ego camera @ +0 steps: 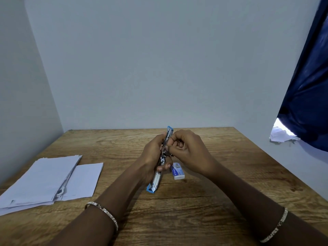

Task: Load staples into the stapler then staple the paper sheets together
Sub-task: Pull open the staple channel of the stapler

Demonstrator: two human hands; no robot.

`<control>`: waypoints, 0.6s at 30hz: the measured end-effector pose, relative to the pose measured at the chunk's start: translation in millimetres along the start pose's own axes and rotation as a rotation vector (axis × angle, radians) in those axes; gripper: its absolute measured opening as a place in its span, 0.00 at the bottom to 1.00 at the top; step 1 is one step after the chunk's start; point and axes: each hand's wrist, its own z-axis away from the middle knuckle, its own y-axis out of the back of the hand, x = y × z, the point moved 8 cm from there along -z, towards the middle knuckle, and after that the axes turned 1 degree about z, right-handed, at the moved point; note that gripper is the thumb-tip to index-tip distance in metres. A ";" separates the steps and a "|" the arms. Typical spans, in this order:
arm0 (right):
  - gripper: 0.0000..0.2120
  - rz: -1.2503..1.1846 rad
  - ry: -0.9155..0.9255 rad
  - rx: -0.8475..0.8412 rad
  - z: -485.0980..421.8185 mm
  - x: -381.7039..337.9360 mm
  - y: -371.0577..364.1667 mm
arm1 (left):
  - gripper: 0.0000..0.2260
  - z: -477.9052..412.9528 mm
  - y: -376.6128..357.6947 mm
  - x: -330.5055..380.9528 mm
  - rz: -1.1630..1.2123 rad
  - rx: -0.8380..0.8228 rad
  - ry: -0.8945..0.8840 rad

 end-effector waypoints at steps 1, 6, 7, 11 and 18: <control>0.03 0.020 0.014 0.003 0.5 -0.3 -0.5 | 0.23 0.3 0.4 0.1 0.002 0.002 0.002; 0.07 -0.006 0.049 0.018 2.1 -0.8 0.3 | 0.22 2.7 0.6 2.0 0.021 0.001 0.013; 0.08 -0.019 0.052 0.025 2.2 -0.7 1.0 | 0.22 2.3 1.8 1.4 0.021 0.010 0.020; 0.05 -0.071 0.002 0.054 0.7 7.4 6.0 | 0.18 -0.2 7.8 -1.7 0.045 0.058 0.052; 0.04 0.224 -0.050 -0.036 -2.5 31.0 32.8 | 0.16 -7.5 9.7 0.4 0.104 -0.009 0.034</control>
